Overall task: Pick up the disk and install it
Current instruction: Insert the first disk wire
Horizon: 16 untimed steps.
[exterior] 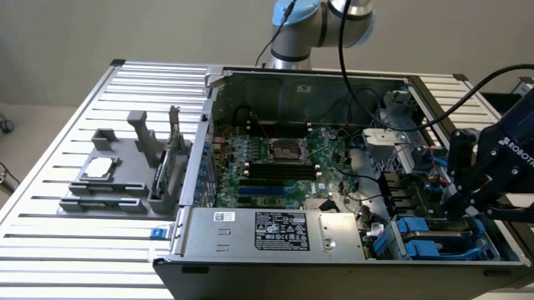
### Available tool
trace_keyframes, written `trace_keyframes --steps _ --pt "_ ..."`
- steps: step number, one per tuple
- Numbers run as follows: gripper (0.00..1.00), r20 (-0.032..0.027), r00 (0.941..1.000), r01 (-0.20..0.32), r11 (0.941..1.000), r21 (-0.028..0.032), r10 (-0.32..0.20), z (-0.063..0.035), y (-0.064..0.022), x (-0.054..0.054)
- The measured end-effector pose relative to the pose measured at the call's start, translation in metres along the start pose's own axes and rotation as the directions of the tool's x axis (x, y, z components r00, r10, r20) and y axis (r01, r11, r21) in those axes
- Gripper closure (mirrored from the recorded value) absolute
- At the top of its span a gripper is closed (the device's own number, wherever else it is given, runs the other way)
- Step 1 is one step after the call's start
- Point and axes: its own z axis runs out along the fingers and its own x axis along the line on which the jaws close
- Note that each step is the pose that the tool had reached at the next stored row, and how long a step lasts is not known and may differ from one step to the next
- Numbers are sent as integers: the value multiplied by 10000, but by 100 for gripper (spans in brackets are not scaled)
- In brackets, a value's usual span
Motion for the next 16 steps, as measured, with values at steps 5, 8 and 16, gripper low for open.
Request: trace_keyframes --steps 5,8,16 --pt "84 -129 9969 -781 9969 0 781 0 0 0" --pt "84 -199 9924 -1212 9926 0 1212 -1 0 0" --pt "84 -252 9770 -2125 9769 -218 2120 4 1 0"
